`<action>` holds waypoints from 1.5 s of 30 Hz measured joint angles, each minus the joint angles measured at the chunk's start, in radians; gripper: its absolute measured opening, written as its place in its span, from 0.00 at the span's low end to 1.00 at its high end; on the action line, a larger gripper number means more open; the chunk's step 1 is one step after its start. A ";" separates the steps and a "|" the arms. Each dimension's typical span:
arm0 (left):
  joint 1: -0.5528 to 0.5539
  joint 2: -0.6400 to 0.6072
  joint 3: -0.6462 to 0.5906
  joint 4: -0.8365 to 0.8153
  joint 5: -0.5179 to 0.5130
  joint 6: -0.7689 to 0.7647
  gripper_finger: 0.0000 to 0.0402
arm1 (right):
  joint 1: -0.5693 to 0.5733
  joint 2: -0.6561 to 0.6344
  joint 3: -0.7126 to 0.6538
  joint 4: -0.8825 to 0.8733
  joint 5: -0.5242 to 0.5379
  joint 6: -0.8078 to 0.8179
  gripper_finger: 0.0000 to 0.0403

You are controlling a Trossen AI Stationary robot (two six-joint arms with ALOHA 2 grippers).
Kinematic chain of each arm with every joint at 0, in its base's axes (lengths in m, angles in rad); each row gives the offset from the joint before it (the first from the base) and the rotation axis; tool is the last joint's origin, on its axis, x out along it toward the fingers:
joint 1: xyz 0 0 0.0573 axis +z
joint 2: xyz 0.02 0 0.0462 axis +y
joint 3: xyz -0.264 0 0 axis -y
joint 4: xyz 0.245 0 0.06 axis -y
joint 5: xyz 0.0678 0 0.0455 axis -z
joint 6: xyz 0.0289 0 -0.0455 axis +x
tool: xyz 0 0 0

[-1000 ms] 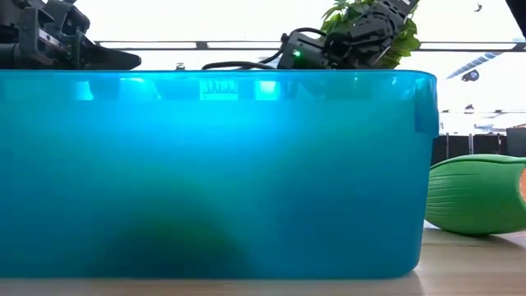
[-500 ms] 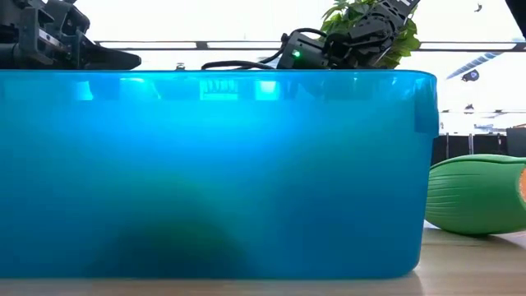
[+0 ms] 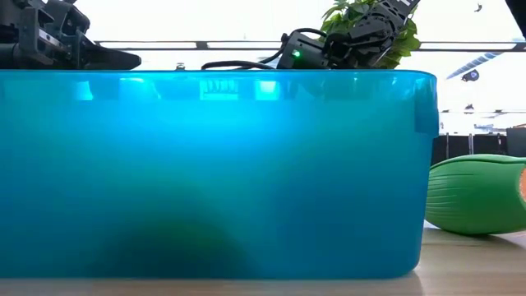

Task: Pick and placing Produce into tupperware
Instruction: Put the green melon into the blue bin

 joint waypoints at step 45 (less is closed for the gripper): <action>0.000 0.000 0.000 -0.005 0.000 0.000 0.00 | 0.108 0.002 0.222 -0.091 -0.062 -0.088 0.52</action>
